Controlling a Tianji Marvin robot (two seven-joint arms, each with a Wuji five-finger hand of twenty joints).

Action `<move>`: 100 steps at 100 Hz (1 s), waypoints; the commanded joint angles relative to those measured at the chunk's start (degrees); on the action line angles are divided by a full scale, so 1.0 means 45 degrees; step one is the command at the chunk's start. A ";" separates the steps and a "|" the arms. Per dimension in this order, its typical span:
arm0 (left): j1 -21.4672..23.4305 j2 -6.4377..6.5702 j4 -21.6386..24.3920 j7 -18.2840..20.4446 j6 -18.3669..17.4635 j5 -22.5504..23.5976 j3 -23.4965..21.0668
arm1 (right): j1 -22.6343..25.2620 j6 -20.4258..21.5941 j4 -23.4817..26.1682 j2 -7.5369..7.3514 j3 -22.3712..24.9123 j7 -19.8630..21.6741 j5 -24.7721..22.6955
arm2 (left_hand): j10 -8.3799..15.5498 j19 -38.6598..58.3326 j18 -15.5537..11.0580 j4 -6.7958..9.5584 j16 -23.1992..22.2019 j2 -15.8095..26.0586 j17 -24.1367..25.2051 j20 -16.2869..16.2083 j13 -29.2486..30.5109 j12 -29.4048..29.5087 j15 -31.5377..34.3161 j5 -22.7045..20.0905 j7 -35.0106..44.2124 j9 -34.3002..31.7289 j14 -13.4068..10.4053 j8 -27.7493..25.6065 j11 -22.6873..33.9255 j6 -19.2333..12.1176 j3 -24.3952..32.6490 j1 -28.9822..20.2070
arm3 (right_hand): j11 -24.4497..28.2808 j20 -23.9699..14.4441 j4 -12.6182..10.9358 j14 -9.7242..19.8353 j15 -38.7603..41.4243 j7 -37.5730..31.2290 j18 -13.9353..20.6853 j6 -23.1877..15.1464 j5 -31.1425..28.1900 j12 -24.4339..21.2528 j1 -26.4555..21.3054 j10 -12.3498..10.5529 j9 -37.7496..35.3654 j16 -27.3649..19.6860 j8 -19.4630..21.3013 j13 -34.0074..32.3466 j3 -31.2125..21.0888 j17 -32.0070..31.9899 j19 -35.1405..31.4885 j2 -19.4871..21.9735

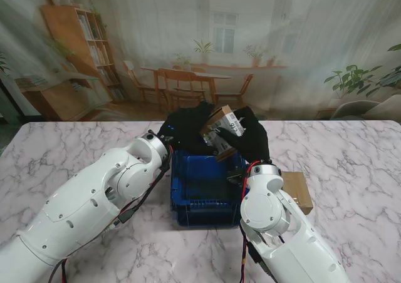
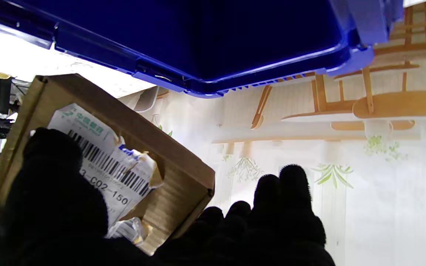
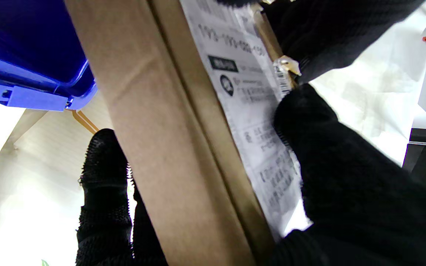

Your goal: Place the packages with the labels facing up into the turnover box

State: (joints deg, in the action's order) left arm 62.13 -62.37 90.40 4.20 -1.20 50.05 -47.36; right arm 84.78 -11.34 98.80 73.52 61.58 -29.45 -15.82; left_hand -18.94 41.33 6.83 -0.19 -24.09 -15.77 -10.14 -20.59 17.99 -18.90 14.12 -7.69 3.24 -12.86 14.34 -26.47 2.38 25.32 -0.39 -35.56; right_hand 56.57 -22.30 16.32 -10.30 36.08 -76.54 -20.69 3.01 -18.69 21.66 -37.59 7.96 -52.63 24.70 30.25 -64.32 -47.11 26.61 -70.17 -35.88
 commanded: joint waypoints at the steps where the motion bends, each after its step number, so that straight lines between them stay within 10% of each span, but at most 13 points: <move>1: -0.0077 -0.0044 -0.0159 0.0445 -0.0104 -0.0131 -0.0079 | 0.0025 0.0108 0.0239 0.0028 0.0009 0.0128 0.0039 | 0.0242 0.0342 -0.0551 -0.0100 -0.0206 -0.0232 -0.0128 -0.0265 0.0396 -0.0250 0.0265 0.0140 0.0103 -0.0492 -0.0117 -0.0257 0.0230 -0.0012 -0.0136 -0.0243 | 0.1268 0.0152 -0.0683 0.0421 -0.0341 -0.1722 0.0044 -0.2230 0.0063 0.0334 -0.2226 -0.1516 -0.0121 -0.0110 0.0694 0.0049 -0.2097 -0.0158 0.0162 0.1347; 73: -0.0847 0.0211 -0.0261 0.3196 -0.0864 -0.3295 -0.0924 | 0.0424 0.0553 0.0602 -0.0238 0.0104 0.1207 0.0561 | 0.2933 0.1546 -0.0564 0.0072 -0.2213 0.0479 -0.1398 -0.1216 0.3651 -0.1821 0.0990 -0.2421 0.1203 -0.4206 -0.1183 -0.0731 0.3002 -0.1920 0.0475 -0.4283 | 0.0571 0.0341 -0.0559 0.0557 -0.0540 -0.1221 0.0056 -0.2783 -0.0144 0.1074 -0.2607 -0.1467 0.0525 0.0079 0.0988 0.0853 -0.3146 -0.0627 0.0503 0.1216; 100: -0.0739 0.0137 -0.0265 0.3110 -0.0634 -0.3878 -0.0945 | 0.0356 0.0371 0.0456 -0.0222 0.0124 0.1278 0.0708 | 0.3679 0.2322 -0.0147 0.0161 -0.3052 0.2067 -0.1846 -0.1937 0.5113 -0.2761 0.1468 -0.3818 0.3471 -0.6014 -0.1391 -0.3401 0.3877 -0.3424 0.0101 -0.6415 | 0.0400 0.0356 -0.0478 0.0528 -0.0555 -0.0992 0.0034 -0.2866 -0.0124 0.1160 -0.2563 -0.1384 0.0641 0.0118 0.0954 0.1047 -0.3108 -0.0751 0.0552 0.1381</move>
State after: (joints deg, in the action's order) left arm 58.78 -61.45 89.42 17.85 -4.50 32.71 -51.60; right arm 86.34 -9.09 101.19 72.34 62.26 -24.15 -13.04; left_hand -6.23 49.26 6.04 -2.55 -36.57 -16.08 -17.81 -27.34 38.54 -27.53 18.75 -20.45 15.17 -36.51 9.26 -35.84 18.64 15.81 -3.92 -55.97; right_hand 55.60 -21.10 16.98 -10.48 32.02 -77.03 -20.76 0.57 -17.44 24.04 -39.11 7.96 -47.58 23.94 33.05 -58.34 -48.96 23.91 -68.09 -35.97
